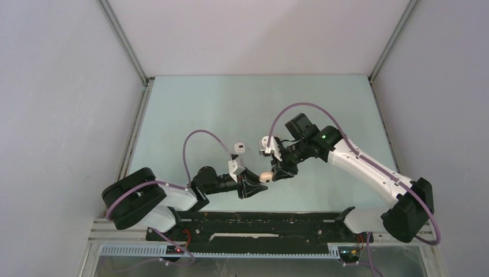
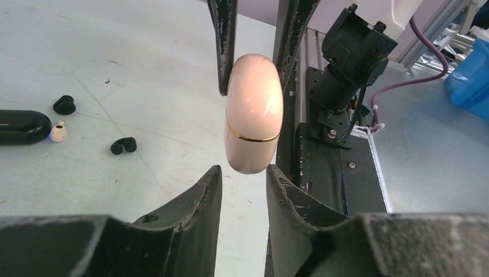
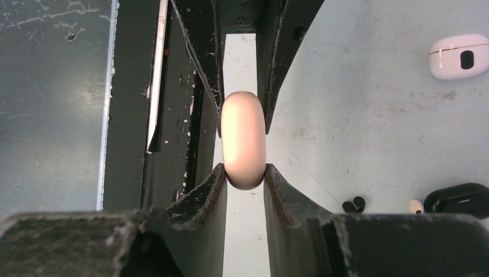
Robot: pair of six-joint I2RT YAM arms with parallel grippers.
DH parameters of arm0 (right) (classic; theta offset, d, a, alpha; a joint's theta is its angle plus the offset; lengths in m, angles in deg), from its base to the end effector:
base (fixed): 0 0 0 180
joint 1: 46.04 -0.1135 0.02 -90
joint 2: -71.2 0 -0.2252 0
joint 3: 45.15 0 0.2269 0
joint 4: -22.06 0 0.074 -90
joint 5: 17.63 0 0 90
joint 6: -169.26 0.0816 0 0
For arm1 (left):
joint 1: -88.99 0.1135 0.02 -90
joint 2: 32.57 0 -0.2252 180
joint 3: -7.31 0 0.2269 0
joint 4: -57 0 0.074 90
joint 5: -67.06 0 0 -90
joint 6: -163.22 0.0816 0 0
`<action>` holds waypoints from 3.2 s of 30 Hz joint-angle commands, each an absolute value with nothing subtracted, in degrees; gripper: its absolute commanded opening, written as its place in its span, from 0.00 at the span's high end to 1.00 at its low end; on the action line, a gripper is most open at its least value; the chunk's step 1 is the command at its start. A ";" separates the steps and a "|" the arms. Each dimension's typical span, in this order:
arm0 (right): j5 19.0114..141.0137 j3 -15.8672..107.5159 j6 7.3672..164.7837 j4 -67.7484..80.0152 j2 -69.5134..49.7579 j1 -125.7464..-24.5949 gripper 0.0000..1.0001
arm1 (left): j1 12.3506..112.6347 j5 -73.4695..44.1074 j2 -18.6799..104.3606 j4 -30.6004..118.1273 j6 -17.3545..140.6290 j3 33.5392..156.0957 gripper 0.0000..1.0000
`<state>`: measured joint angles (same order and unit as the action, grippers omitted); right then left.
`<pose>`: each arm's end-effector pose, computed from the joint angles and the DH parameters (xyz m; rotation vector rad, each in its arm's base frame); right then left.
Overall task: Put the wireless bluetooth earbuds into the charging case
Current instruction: Pass from the left arm to the right, then pass from the right arm to the left
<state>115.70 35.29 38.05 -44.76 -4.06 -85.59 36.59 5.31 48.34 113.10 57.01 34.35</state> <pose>0.1587 0.2036 0.2344 -1.7929 1.7246 0.9741 0.1305 -0.2327 0.1583 0.9165 1.4244 -1.3008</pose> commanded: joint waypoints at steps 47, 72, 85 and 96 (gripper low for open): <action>115.26 37.14 40.92 -42.78 -11.65 -86.03 0.95 | 33.81 8.05 50.32 118.93 59.59 35.47 0.64; 113.33 37.08 42.70 -41.26 -12.62 -86.24 0.93 | 33.27 7.78 50.74 115.66 60.19 36.76 0.62; 113.72 37.08 41.94 -42.02 -12.86 -86.51 0.92 | 33.27 7.36 50.57 114.60 59.77 37.14 0.60; 113.20 37.10 41.38 -42.36 -13.15 -87.20 0.91 | 33.25 7.46 50.90 116.95 58.73 36.68 0.58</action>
